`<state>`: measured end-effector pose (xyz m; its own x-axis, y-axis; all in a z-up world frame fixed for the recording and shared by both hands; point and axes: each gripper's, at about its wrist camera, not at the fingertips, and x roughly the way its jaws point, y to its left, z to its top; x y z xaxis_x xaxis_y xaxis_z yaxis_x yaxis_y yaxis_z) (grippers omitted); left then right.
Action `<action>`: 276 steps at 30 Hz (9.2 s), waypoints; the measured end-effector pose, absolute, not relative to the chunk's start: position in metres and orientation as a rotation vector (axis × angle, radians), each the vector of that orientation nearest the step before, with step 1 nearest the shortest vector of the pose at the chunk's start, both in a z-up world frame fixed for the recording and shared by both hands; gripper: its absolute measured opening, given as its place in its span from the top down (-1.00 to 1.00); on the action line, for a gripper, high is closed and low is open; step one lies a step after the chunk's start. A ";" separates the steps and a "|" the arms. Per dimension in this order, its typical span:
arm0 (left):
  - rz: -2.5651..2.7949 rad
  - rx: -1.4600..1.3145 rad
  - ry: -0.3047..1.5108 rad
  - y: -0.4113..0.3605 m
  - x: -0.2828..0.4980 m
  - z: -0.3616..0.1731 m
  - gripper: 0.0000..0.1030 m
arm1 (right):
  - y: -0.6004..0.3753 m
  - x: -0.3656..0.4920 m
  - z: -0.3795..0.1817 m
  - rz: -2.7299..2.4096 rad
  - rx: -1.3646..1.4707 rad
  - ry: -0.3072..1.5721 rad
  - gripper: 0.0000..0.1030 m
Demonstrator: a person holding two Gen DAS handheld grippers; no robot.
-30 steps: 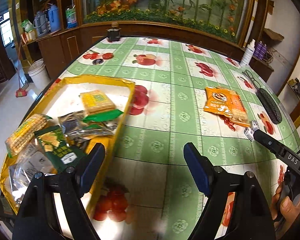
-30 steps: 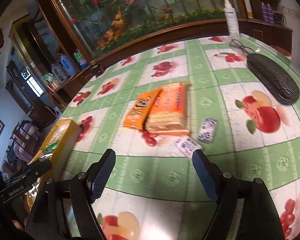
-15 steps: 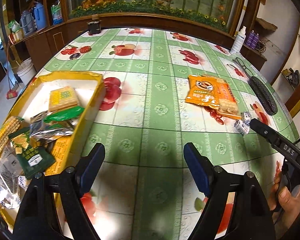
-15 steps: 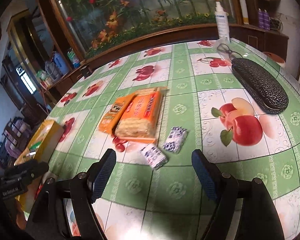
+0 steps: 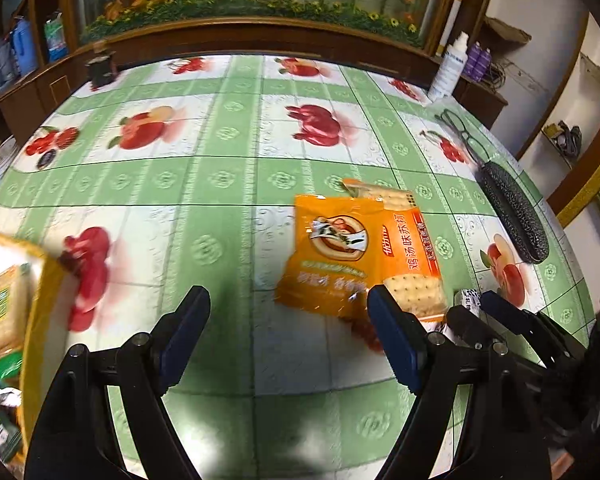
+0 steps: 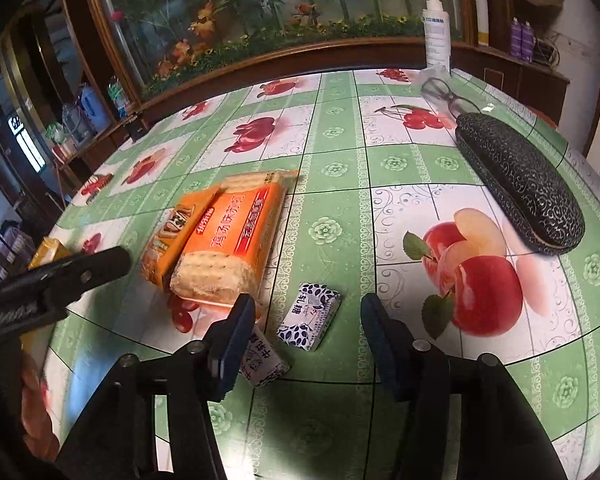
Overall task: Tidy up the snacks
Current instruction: 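Grasp an orange cookie packet with the left gripper while the right grasps a white-blue candy, then carry the orange packet and candy into the tray box and release both, then withdraw both open grippers from the tray box toward the remaining snacks, then grasp the orange cracker pack with the left gripper while the right grasps the white candy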
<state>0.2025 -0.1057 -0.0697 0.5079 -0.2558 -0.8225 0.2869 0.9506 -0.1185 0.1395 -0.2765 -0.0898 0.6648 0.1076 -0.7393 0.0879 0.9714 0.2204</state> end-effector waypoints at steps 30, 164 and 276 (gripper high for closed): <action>-0.396 0.024 0.979 -0.095 0.215 -0.086 0.39 | -0.290 0.134 -0.088 0.019 0.280 0.812 0.61; -0.010 -0.148 0.786 0.155 0.027 -0.051 0.85 | 0.055 0.122 -0.048 0.680 0.095 0.790 0.59; -0.247 0.162 0.938 -0.193 0.196 -0.090 -0.10 | -0.319 0.098 -0.083 0.099 0.444 0.747 0.61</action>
<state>0.1959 -0.1932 -0.0901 0.5663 -0.1387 -0.8124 0.2789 0.9598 0.0305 0.0981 -0.3192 -0.0831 0.7338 0.2421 -0.6348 0.0692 0.9028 0.4244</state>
